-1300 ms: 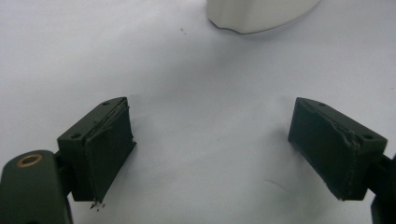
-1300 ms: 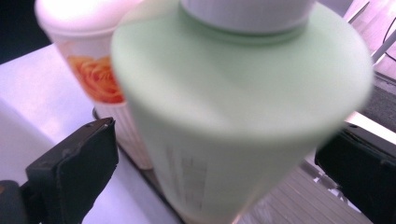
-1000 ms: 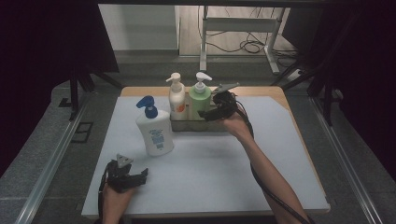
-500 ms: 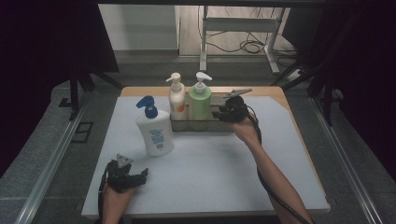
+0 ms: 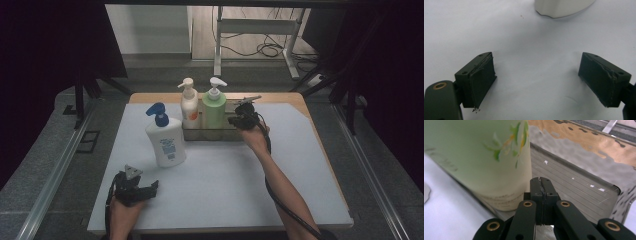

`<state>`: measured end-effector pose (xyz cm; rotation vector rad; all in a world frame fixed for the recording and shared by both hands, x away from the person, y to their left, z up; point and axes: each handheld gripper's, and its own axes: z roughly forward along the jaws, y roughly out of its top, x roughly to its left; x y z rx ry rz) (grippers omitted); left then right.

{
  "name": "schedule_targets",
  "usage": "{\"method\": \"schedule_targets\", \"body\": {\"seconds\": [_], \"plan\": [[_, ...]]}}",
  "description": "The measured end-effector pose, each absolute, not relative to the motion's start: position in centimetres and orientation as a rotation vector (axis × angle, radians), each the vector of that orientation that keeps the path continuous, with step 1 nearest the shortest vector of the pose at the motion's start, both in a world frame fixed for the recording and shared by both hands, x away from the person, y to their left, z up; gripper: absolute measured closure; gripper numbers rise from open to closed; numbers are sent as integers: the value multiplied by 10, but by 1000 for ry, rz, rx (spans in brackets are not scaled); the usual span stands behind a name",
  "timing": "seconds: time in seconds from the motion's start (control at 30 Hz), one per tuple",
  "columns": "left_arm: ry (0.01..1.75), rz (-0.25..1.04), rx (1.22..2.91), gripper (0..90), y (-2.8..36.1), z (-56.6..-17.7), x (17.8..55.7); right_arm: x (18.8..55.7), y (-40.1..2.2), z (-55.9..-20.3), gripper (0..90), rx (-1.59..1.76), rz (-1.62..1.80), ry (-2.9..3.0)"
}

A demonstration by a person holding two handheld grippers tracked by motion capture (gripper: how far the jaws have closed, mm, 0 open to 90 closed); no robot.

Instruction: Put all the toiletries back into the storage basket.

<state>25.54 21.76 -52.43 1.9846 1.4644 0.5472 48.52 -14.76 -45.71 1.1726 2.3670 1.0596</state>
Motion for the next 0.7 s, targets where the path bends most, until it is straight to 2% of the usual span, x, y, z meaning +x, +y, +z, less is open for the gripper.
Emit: {"method": "schedule_targets", "body": {"seconds": [0.7], "plan": [[1465, 549, 1986, 132, 218, -524, 256, 493, -127, -464, 895, 1229, 1053, 2407]]}}
